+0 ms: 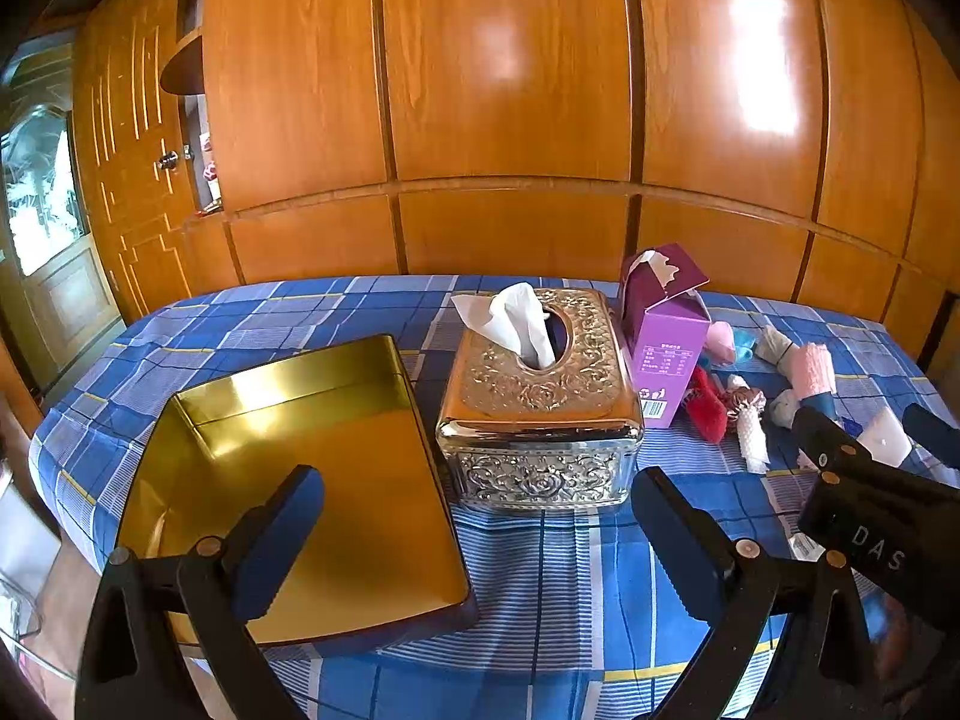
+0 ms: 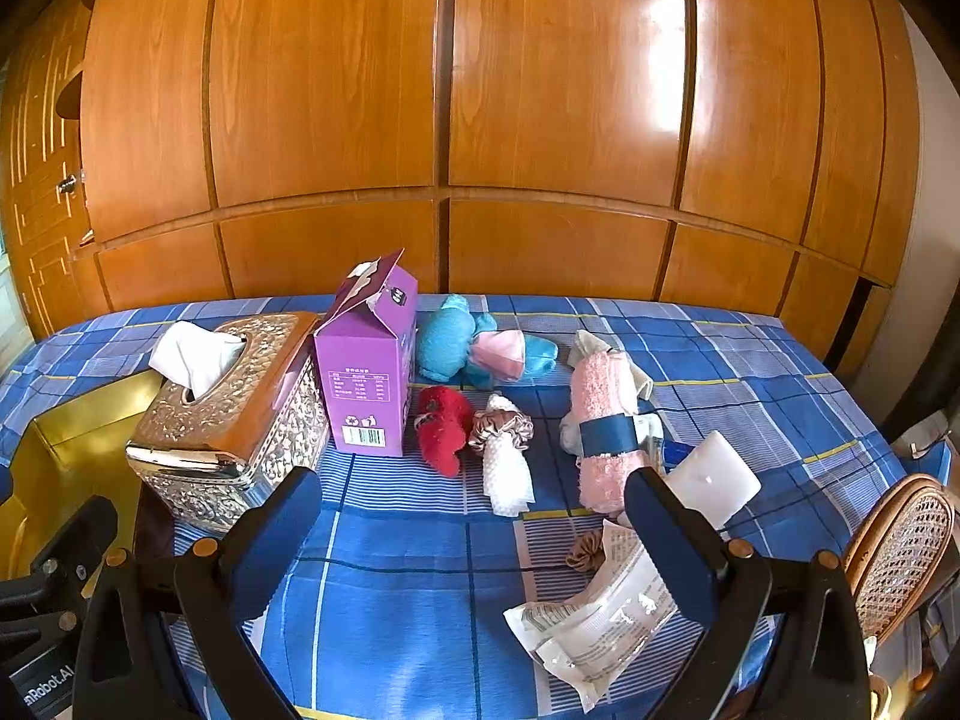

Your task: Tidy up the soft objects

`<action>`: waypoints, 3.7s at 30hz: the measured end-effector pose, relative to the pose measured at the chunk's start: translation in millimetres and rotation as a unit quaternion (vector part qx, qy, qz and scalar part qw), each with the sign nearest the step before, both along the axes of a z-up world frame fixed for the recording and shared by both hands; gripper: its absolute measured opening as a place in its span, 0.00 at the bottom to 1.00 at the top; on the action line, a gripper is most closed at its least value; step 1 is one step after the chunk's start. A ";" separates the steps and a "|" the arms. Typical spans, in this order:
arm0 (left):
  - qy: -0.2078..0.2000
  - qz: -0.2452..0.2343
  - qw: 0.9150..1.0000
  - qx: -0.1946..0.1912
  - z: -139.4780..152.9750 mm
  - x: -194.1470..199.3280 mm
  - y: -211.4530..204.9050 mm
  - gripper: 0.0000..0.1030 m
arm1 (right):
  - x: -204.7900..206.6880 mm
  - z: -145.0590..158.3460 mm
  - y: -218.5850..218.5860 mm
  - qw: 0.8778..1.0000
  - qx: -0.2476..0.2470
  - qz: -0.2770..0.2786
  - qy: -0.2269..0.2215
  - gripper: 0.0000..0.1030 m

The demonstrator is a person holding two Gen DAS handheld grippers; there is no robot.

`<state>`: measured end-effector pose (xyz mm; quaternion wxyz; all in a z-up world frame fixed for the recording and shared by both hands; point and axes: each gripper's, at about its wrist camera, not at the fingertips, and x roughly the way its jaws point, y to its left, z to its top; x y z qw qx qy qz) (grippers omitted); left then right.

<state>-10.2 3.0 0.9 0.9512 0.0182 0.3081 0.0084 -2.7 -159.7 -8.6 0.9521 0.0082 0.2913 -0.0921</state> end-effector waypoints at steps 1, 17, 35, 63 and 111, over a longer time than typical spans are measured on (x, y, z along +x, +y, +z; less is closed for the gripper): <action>0.000 -0.001 1.000 0.000 0.0 0.0 0.0 1.00 | 0.0 0.1 -0.8 1.000 0.000 0.000 -0.001 1.00; 0.017 -0.052 0.998 -0.004 -2.3 6.1 -11.5 1.00 | -6.3 14.2 -61.3 0.998 0.006 -0.062 -0.019 1.00; 0.124 -0.369 0.921 -0.016 -22.5 29.5 -136.2 0.89 | -47.2 20.8 -193.9 0.982 0.053 -0.183 -0.015 1.00; 0.208 -0.451 0.868 -0.010 -83.2 27.7 -168.7 0.40 | -2.8 -12.2 -195.7 0.974 0.176 -0.087 0.109 0.81; 0.010 -0.122 0.980 -0.159 84.7 197.6 22.7 0.38 | 28.1 -115.5 -87.8 0.958 0.084 0.007 0.274 0.28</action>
